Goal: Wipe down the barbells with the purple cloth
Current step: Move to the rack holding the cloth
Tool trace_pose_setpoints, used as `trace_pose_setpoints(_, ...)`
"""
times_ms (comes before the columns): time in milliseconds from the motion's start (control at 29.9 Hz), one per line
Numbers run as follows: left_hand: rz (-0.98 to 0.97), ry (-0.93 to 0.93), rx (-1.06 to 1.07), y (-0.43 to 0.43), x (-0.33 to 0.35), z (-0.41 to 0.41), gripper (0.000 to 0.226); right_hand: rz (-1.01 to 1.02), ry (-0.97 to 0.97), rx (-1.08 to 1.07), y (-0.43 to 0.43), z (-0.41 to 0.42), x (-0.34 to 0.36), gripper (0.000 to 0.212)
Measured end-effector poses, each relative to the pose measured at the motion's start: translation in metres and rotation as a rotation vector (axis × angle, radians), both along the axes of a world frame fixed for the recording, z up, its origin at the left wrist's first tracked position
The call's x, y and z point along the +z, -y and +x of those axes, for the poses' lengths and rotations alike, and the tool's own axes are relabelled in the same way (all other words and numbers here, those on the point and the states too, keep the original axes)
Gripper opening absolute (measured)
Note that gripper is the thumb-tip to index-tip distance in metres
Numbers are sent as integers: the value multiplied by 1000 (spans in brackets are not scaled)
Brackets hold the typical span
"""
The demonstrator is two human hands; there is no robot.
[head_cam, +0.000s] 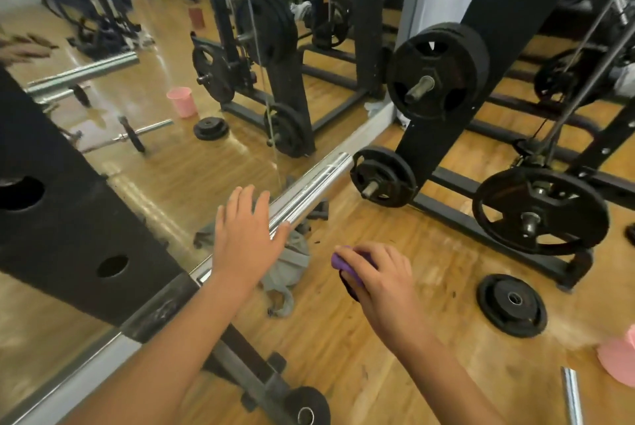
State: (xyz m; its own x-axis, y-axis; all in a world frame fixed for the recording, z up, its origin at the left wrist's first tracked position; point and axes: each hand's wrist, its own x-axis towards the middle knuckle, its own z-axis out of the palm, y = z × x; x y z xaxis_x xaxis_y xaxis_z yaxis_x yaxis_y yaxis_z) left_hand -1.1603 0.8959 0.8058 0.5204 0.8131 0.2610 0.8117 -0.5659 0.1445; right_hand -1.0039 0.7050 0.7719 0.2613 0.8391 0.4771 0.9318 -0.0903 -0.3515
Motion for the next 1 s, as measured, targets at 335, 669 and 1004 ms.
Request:
trace_pose_setpoints(335, -78, -118, -29, -35, -27, 42, 65, -22, 45, 31, -59, 65, 17, 36)
trace_pose_setpoints(669, -68, -207, -51, -48, -56, 47, 77, 45, 77, 62, -144, 96, 7, 50)
trace_pose_setpoints(1004, 18, -248, -260, -47, -74, 47, 60, -69, 81, 120, -217, 145, -5, 35)
